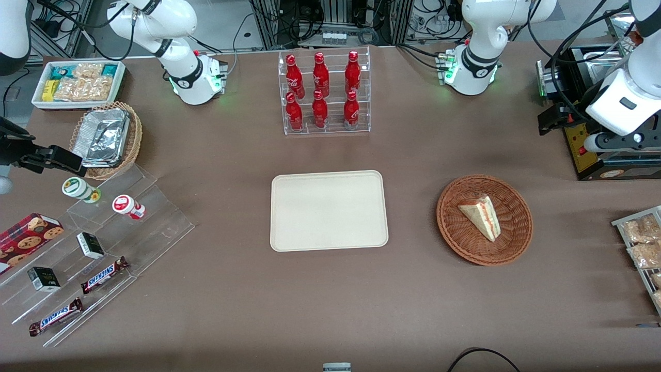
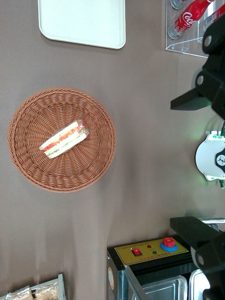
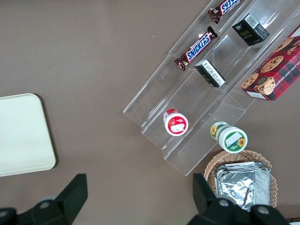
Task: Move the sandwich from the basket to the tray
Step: 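Move the left gripper over the wicker basket above the wrapped sandwich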
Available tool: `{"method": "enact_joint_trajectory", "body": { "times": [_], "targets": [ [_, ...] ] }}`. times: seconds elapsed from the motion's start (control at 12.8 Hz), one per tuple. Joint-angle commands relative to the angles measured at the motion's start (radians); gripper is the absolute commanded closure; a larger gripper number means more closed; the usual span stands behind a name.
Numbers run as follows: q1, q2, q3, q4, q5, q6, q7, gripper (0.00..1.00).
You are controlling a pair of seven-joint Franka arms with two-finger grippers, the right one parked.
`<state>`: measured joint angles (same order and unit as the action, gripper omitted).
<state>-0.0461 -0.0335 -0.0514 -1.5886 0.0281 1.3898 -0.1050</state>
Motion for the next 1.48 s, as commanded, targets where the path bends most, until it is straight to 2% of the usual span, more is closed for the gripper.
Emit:
{"method": "enact_joint_trajectory", "body": {
  "times": [0.0, 0.7, 1.4],
  "targets": [
    [0.002, 0.004, -0.001, 0.012, 0.001, -0.025, 0.008, 0.0],
    [-0.003, 0.105, -0.002, -0.008, -0.002, 0.038, 0.016, 0.0],
    [-0.006, 0.119, -0.004, -0.25, 0.003, 0.348, 0.015, 0.0]
  ]
}}
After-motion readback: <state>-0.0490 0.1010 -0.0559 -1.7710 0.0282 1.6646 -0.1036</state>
